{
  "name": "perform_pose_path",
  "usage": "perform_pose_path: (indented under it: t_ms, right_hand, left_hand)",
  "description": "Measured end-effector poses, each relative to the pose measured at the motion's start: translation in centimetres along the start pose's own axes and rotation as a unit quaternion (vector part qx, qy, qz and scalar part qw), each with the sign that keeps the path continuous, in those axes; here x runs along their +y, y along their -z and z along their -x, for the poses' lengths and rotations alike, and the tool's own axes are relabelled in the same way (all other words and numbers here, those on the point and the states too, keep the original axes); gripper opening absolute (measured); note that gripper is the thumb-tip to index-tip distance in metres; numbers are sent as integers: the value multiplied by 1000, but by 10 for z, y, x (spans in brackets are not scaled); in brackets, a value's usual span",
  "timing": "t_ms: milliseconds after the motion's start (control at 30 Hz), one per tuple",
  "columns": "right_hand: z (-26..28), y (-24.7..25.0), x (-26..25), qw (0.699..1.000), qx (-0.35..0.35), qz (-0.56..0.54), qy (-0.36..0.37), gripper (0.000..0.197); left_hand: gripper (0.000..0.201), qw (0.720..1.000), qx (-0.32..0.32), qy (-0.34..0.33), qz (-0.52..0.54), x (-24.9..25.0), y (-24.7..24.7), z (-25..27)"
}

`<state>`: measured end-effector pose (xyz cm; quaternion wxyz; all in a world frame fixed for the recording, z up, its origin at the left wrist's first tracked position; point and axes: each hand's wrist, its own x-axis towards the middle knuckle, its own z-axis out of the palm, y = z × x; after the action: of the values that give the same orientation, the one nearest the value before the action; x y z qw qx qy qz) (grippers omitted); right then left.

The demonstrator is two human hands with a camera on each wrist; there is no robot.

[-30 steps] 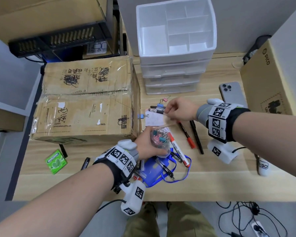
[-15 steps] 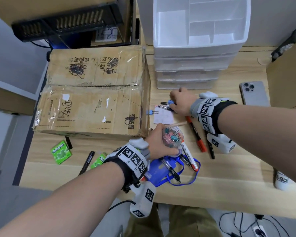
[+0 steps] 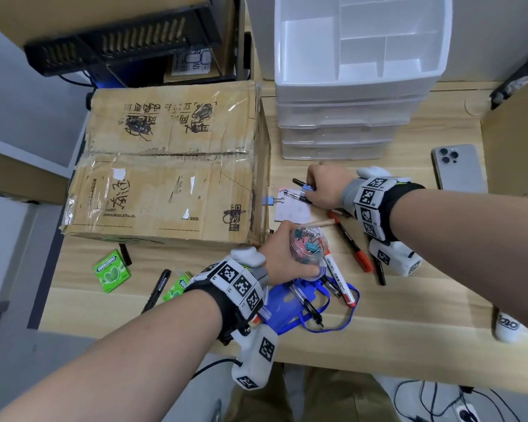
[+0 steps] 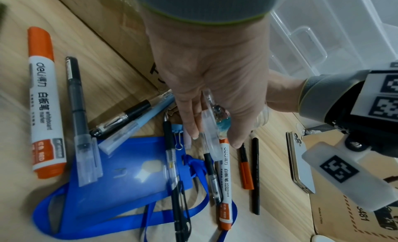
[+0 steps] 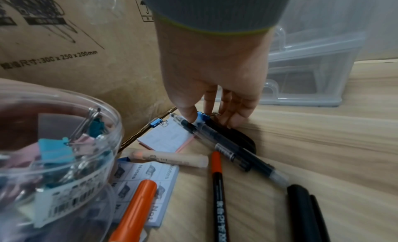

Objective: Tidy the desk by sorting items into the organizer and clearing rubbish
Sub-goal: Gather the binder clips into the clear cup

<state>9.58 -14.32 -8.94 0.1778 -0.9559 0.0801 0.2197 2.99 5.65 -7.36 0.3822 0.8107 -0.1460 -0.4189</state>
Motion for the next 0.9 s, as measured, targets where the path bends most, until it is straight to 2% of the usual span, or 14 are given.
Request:
perform_pose_path:
  t_ms: [133, 367, 500, 633, 700, 900]
  right_hand:
    - [2, -3, 2, 1000, -30, -7, -4, 38]
    - [5, 0, 2, 999, -40, -12, -16, 11]
    - [7, 0, 7, 998, -21, -64, -19, 16]
    - [12, 1, 12, 995, -17, -94, -24, 7]
    - [14, 0, 15, 994, -21, -102, -25, 9]
    - [24, -2, 22, 999, -30, -20, 15, 16]
  left_hand:
    - [77, 1000, 3, 0, -3, 0, 1, 0]
    - [76, 1000, 1, 2, -17, 3, 2, 1]
    - [76, 1000, 1, 0, -22, 4, 2, 2]
    - [78, 1000, -1, -1, -25, 3, 1, 4]
    - [79, 1000, -3, -2, -24, 3, -1, 4]
    - [77, 1000, 7, -12, -19, 1, -4, 8]
